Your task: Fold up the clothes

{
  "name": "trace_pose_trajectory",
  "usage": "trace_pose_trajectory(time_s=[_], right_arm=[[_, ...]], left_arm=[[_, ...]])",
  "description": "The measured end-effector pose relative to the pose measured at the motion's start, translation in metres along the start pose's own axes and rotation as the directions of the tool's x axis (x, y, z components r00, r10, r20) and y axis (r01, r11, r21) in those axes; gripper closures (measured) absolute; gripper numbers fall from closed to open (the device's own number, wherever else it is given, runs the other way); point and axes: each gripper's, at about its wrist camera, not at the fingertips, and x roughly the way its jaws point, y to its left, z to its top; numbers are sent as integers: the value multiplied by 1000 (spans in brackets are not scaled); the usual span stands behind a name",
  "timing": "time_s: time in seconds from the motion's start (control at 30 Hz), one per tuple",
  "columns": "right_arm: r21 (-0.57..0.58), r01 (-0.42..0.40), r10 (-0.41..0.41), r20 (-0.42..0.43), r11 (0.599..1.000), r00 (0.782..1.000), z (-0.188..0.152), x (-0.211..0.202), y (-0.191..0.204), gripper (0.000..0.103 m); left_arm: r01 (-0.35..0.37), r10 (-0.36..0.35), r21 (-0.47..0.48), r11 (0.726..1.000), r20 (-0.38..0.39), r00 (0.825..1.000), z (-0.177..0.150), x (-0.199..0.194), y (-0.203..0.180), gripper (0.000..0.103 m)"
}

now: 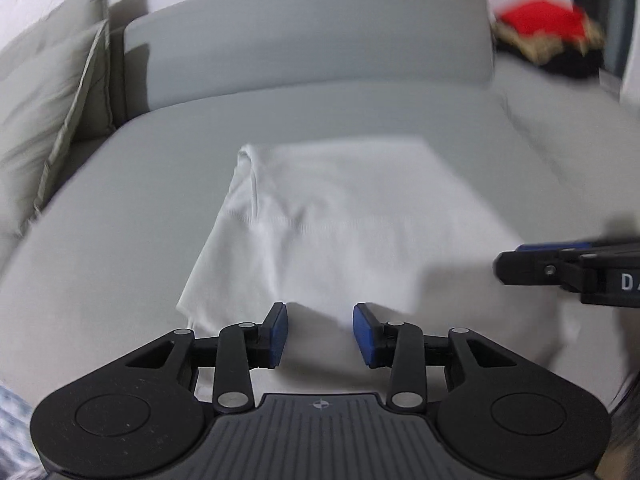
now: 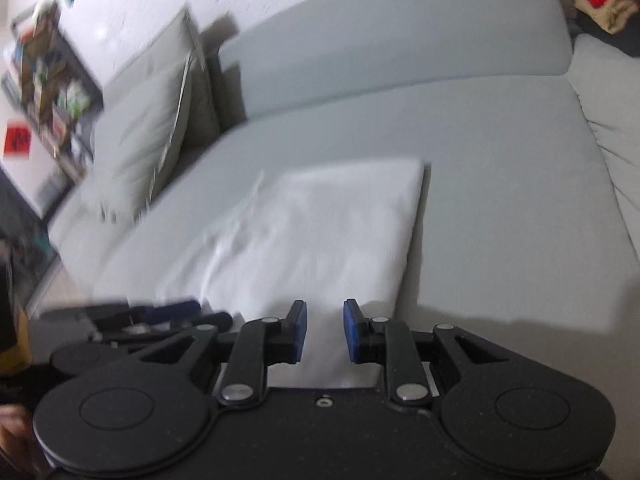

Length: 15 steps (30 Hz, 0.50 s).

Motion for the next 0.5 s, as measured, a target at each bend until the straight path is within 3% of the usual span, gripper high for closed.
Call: trace_pose_trajectory(time_s=[0.13, 0.2, 0.27, 0.4, 0.5], right_arm=[[-41, 40, -42, -54, 998, 998, -11, -17, 6, 80], [-7, 36, -37, -81, 999, 996, -14, -27, -2, 76], [27, -12, 13, -32, 1000, 999, -25, -41, -10, 76], [124, -90, 79, 96, 988, 992, -31, -59, -31, 65], [171, -133, 110, 137, 976, 984, -24, -55, -40, 59]], left_arm=[[6, -6, 15, 1000, -32, 999, -8, -9, 10, 65], [57, -60, -41, 998, -67, 996, -15, -13, 23, 65], [91, -100, -119, 989, -72, 992, -21, -20, 34, 65], [98, -85, -214, 972, 70, 994, -25, -44, 57, 54], [78, -50, -255, 964, 114, 992, -15, -46, 74, 50]])
